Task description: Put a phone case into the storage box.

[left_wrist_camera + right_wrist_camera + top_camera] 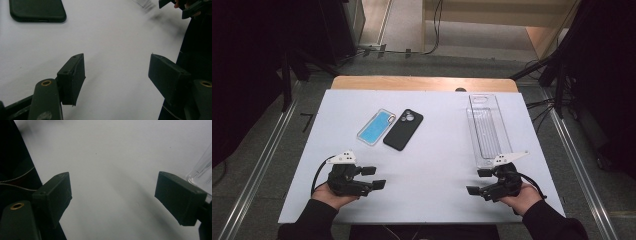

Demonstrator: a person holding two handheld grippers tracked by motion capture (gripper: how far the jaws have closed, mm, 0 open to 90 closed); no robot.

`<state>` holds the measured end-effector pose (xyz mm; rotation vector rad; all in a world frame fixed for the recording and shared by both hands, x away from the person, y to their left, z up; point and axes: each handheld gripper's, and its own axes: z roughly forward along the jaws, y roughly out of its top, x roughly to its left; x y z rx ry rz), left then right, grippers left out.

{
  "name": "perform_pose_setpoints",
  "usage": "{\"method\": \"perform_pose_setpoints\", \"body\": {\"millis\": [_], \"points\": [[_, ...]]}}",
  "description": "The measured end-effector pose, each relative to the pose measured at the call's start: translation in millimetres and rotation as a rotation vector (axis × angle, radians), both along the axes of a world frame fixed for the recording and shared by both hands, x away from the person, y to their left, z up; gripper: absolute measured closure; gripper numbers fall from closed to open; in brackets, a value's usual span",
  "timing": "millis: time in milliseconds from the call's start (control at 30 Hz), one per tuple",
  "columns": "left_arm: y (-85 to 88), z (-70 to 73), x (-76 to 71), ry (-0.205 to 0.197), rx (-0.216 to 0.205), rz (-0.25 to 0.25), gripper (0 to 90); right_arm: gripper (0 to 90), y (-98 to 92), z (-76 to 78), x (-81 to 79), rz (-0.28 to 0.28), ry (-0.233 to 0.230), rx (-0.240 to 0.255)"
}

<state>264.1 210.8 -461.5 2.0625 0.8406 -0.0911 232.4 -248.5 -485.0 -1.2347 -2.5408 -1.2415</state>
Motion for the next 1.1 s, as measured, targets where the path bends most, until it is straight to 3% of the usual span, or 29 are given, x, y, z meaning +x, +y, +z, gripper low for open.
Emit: {"method": "perform_pose_setpoints", "body": {"millis": [500,1100], "points": [[0.8,1.0,1.8,0.003,0.01,-0.002,30.0,12.1,-3.8,1.2,0.7,-0.014,-0.017,-0.024],[-0.1,1.7,2.8,0.021,0.037,0.005,30.1,12.1,-4.6,1.0,1.4,-0.023,-0.007,-0.034]]}}
